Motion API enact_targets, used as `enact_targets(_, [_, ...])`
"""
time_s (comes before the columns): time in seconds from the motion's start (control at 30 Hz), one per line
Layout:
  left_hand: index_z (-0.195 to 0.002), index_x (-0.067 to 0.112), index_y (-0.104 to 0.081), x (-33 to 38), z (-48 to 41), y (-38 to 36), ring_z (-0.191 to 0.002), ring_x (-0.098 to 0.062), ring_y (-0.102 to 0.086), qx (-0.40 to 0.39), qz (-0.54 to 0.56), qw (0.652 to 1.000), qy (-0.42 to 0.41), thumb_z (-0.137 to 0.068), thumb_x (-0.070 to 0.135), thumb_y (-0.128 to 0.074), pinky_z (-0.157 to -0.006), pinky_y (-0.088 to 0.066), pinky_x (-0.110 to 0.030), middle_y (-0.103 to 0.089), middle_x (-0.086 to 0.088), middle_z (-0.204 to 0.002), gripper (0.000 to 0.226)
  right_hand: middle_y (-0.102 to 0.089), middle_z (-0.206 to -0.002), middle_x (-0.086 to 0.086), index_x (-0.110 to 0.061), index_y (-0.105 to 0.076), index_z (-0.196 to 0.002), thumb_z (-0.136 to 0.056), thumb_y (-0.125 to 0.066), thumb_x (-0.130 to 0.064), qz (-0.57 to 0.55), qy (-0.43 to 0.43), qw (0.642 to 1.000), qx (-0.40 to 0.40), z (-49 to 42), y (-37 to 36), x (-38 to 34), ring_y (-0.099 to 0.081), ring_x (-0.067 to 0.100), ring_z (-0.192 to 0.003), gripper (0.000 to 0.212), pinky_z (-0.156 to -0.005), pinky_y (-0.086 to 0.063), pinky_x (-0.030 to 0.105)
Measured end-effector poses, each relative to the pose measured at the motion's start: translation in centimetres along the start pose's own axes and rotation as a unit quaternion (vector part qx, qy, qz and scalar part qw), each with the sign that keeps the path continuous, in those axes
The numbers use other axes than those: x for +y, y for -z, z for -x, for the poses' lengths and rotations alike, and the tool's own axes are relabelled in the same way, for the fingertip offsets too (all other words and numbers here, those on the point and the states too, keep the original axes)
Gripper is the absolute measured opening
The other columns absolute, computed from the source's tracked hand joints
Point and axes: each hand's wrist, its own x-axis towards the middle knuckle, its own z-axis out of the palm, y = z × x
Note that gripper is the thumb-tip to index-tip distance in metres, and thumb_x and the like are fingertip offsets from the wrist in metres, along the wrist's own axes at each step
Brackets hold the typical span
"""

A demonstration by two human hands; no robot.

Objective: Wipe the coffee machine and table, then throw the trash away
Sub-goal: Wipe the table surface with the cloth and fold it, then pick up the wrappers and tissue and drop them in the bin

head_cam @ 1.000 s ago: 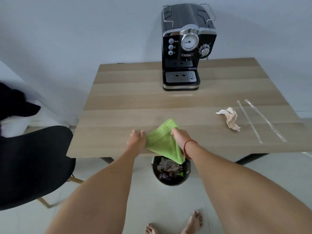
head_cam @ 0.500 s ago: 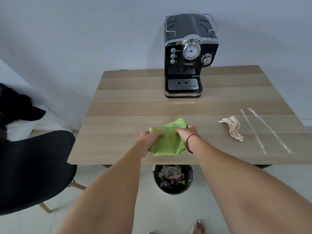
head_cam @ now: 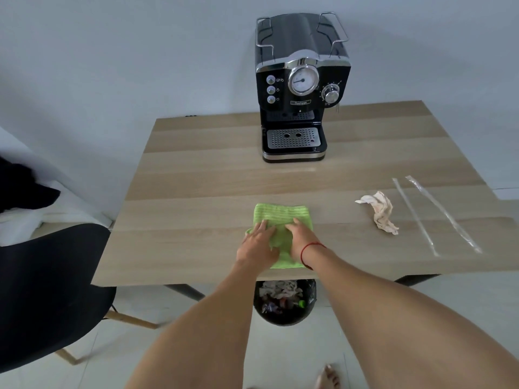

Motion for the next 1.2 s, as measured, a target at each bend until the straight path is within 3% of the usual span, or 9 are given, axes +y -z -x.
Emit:
enact_targets(0.27, [-0.150, 0.023, -0.028, 0.8, 0.0, 0.9, -0.149, -0.018, -0.012, 0.013, -0.031, 0.999, 0.021, -0.096, 0.029, -0.051, -0.119, -0.022, -0.040, -0.012, 0.000, -0.161, 0.059, -0.001, -0.161, 0.000, -0.014, -0.023, -0.149, -0.081, -0.050, 0.016, -0.015, 0.023, 0.999, 0.026, 0.4, 0.8, 0.4, -0.016, 0.022, -0.147, 0.079, -0.114, -0.032, 0.038])
enact_targets(0.43, [-0.149, 0.019, -0.029, 4.4, -0.6, 3.1, -0.148, -0.019, -0.013, 0.034, -0.021, 0.999, 0.005, -0.097, 0.029, -0.048, -0.118, -0.022, -0.040, -0.020, -0.002, -0.159, 0.057, -0.015, -0.159, 0.003, -0.014, -0.033, -0.145, -0.084, -0.051, 0.006, -0.059, 0.002, 0.994, 0.095, 1.3, 5.2, 2.1, -0.026, 0.023, -0.144, 0.067, -0.116, -0.028, 0.037])
enact_targets(0.6, [-0.143, 0.019, -0.040, 10.8, -2.2, 4.1, -0.136, -0.025, -0.038, 0.024, 0.015, 1.000, -0.011, -0.093, 0.031, -0.051, -0.109, -0.037, -0.038, -0.037, -0.006, -0.149, 0.053, -0.044, -0.143, 0.007, -0.019, -0.040, -0.141, -0.085, -0.056, -0.012, -0.073, -0.053, 0.986, 0.141, 3.3, 10.3, 5.8, -0.039, 0.026, -0.135, 0.058, -0.111, -0.034, 0.034])
enact_targets(0.67, [-0.144, 0.021, -0.040, 13.3, -3.1, 3.7, -0.134, -0.025, -0.041, 0.021, 0.030, 0.999, -0.004, -0.092, 0.033, -0.052, -0.108, -0.037, -0.037, -0.037, -0.005, -0.148, 0.054, -0.053, -0.135, 0.006, -0.028, -0.049, -0.131, -0.078, -0.055, -0.020, -0.092, -0.091, 0.975, 0.178, 3.5, 11.5, 8.1, -0.044, 0.028, -0.130, 0.055, -0.107, -0.039, 0.039])
enact_targets(0.8, [-0.145, 0.024, -0.038, 17.6, -4.6, 1.9, -0.135, -0.022, -0.040, 0.006, 0.032, 0.999, 0.005, -0.092, 0.036, -0.052, -0.110, -0.035, -0.034, -0.038, -0.005, -0.149, 0.056, -0.063, -0.113, 0.010, -0.013, -0.061, -0.101, -0.087, -0.057, -0.019, -0.123, -0.095, 0.965, 0.210, 3.6, 13.6, 12.5, -0.059, 0.031, -0.109, 0.017, -0.090, -0.048, 0.034])
enact_targets(0.87, [-0.145, 0.026, -0.038, 19.3, -5.4, 1.0, -0.135, -0.021, -0.040, 0.002, 0.026, 1.000, 0.006, -0.092, 0.036, -0.052, -0.108, -0.036, -0.034, -0.038, -0.003, -0.149, 0.055, -0.063, -0.115, 0.009, -0.017, -0.060, -0.103, -0.086, -0.058, -0.026, -0.125, -0.111, 0.963, 0.211, 4.0, 14.7, 14.6, -0.059, 0.031, -0.111, 0.019, -0.092, -0.049, 0.037])
enact_targets(0.97, [-0.134, 0.024, -0.052, 22.2, -6.6, 0.0, -0.126, -0.024, -0.049, 0.050, 0.045, 0.998, -0.016, -0.091, 0.028, -0.053, -0.100, -0.040, -0.031, -0.051, -0.003, -0.139, 0.043, -0.057, -0.129, 0.011, -0.014, -0.053, -0.127, -0.086, -0.050, -0.006, -0.108, -0.149, 0.959, 0.215, 3.4, 16.0, 18.5, -0.055, 0.029, -0.119, 0.042, -0.099, -0.046, 0.036])
enact_targets(1.1, [-0.124, 0.017, -0.062, 26.6, -8.2, -1.5, -0.118, -0.025, -0.055, 0.109, 0.048, 0.991, -0.062, -0.089, 0.020, -0.053, -0.097, -0.039, -0.029, -0.061, -0.006, -0.128, 0.036, -0.057, -0.128, 0.012, -0.013, -0.053, -0.126, -0.086, -0.045, -0.001, -0.079, -0.184, 0.952, 0.231, 2.7, 17.4, 22.7, -0.055, 0.031, -0.118, 0.043, -0.097, -0.044, 0.037])
enact_targets(1.2, [-0.111, 0.013, -0.068, 29.8, -10.1, -3.1, -0.110, -0.030, -0.059, 0.086, 0.059, 0.992, -0.066, -0.087, 0.018, -0.053, -0.091, -0.045, -0.032, -0.064, -0.010, -0.118, 0.029, -0.059, -0.121, 0.013, -0.014, -0.054, -0.121, -0.085, -0.044, -0.003, -0.077, -0.199, 0.949, 0.232, 2.1, 17.9, 25.7, -0.057, 0.032, -0.114, 0.038, -0.093, -0.047, 0.037])
